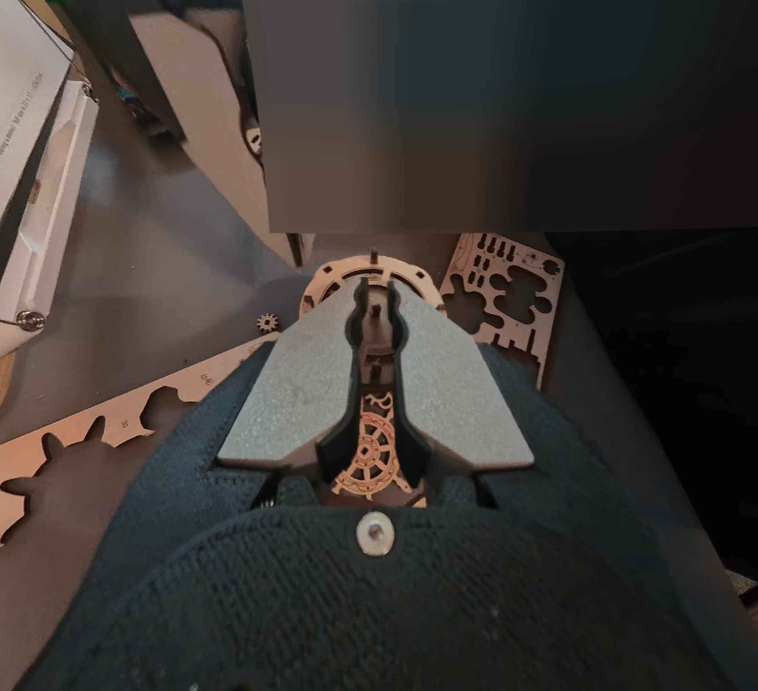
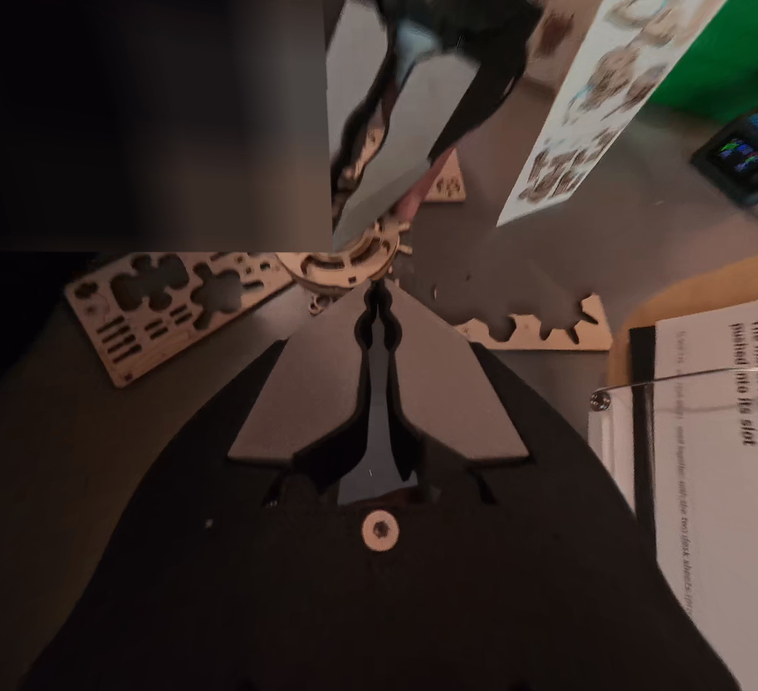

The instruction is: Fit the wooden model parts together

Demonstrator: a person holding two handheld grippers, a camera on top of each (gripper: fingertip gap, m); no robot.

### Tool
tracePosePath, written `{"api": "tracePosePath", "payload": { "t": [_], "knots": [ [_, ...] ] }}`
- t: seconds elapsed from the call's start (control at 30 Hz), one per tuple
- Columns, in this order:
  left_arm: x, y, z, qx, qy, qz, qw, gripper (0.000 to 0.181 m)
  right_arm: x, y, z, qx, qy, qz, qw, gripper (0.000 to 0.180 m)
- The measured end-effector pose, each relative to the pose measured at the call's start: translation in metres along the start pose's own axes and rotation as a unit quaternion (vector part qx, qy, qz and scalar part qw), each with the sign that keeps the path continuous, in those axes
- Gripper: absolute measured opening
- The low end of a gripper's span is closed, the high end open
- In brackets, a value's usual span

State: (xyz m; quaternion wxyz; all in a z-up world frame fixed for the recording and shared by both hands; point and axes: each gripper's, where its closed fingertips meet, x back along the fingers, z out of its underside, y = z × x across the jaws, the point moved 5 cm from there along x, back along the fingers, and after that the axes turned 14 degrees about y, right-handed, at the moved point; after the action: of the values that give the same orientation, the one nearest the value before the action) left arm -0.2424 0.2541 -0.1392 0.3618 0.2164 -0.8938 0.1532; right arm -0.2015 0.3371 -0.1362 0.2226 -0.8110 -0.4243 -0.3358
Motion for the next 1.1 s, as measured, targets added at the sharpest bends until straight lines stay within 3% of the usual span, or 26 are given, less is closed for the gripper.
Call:
{"api": "tracePosePath", "payload": {
  "t": [0.13,0.43,0.5,0.67,0.8,0.97,1.1],
  "knots": [
    [0.0,0.003,0.001,-0.012,0.001,-0.016,1.0,0.003,0.02,-0.006,-0.01,-0.01,-0.045,0.019,0.999,0.0],
    [0.002,0.001,0.001,-0.041,0.009,-0.043,0.998,0.01,0.014,0.001,-0.005,-0.04,-0.048,0.031,0.998,0.0],
    [0.003,0.002,0.001,-0.035,0.006,-0.039,0.999,0.016,0.017,-0.001,0.001,-0.072,-0.05,0.053,0.995,0.014],
    [0.014,-0.001,-0.007,-0.03,-0.023,-0.041,0.998,0.03,0.021,0.009,0.016,-0.129,-0.052,0.078,0.987,0.023],
    [0.04,-0.003,-0.021,-0.032,-0.066,-0.087,0.993,0.035,0.029,0.019,0.025,-0.177,-0.055,0.098,0.978,0.046],
    [0.089,0.009,-0.026,0.071,-0.15,-0.186,0.968,0.043,0.044,0.037,0.033,-0.237,-0.089,0.133,0.958,0.07],
    [0.109,0.001,-0.008,0.176,-0.241,-0.198,0.934,0.049,0.063,0.06,0.031,-0.285,-0.166,0.171,0.928,0.079]
  ]
}}
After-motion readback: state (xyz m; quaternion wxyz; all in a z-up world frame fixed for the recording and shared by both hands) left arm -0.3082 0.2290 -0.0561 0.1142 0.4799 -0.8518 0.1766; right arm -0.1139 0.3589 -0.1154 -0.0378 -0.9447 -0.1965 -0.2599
